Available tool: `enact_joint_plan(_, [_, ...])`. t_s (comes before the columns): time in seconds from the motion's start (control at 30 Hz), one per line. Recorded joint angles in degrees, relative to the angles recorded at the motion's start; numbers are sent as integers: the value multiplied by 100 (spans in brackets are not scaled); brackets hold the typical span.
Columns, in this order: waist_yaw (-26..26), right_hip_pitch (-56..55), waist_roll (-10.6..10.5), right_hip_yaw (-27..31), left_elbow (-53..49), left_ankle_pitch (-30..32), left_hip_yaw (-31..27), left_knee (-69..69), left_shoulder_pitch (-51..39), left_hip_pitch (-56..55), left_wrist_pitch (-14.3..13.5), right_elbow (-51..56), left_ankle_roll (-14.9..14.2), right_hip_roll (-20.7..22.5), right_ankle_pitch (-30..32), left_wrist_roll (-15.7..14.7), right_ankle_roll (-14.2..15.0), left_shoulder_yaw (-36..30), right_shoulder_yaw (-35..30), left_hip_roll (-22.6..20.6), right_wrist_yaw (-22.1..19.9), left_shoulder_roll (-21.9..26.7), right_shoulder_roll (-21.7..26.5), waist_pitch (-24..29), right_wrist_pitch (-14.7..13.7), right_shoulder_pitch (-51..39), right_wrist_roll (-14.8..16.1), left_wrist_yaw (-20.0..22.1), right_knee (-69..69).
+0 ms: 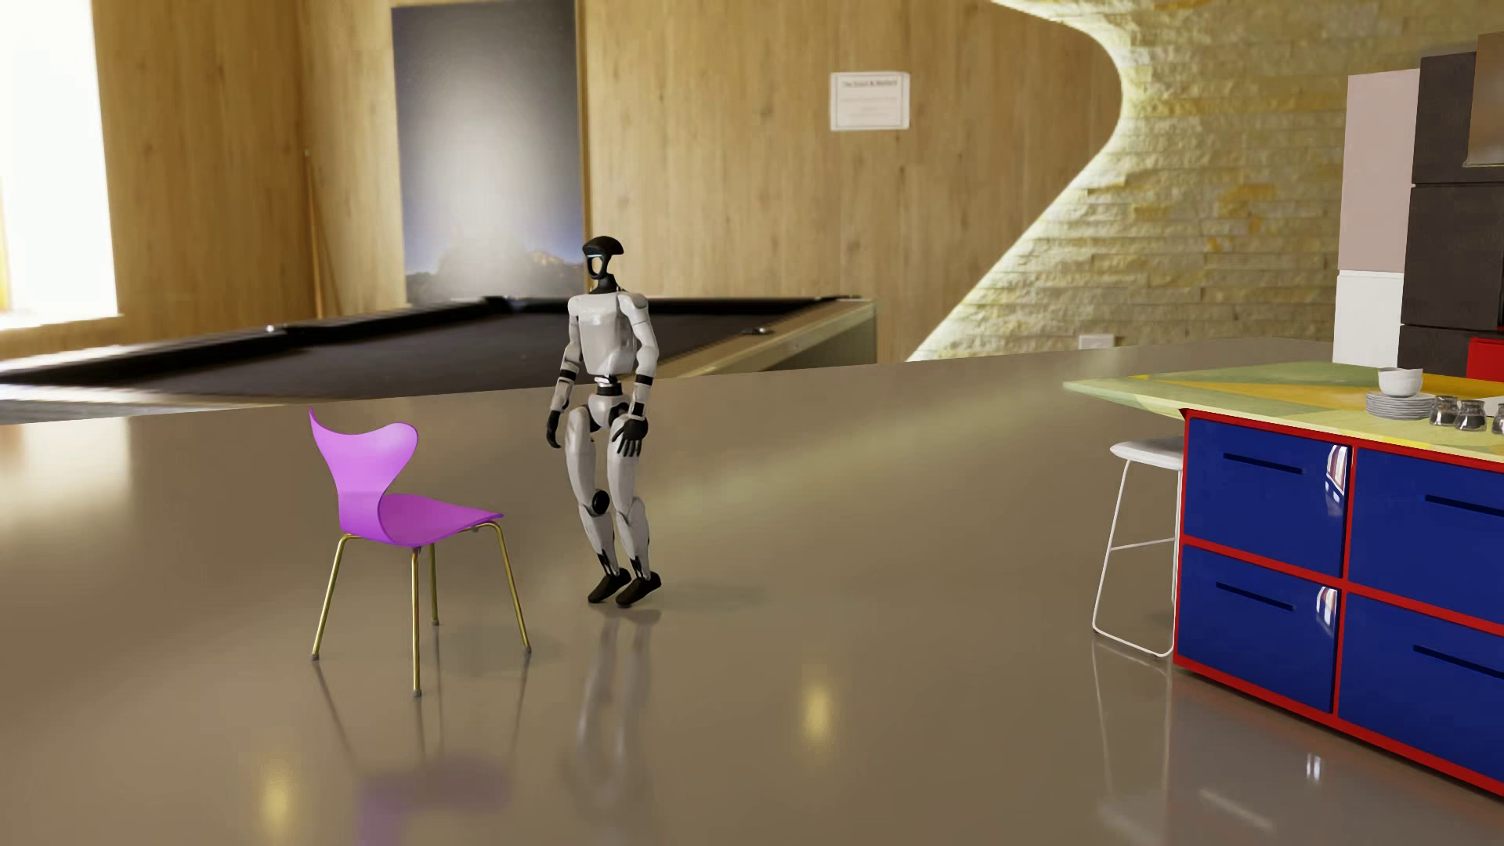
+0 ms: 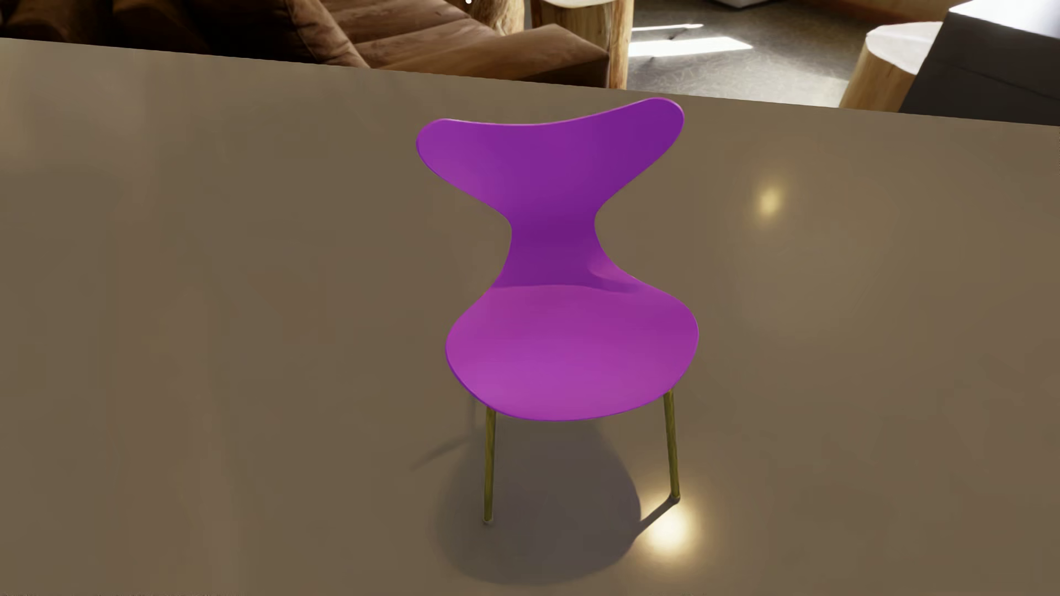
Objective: Stand still
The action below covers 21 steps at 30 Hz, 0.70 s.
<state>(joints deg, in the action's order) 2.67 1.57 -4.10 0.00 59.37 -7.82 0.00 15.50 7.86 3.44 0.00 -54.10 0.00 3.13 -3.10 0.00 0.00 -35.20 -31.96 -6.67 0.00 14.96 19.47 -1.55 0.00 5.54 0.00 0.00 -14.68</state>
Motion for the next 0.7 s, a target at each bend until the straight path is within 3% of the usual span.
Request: enact_joint_plan(0.7, [-151,70,5,0,1,21,0,-26,-49,50,0,-15,0,-58,-19,0,0,-354,-253,-66,0,73,-15,-25,0,-107,0,0,28])
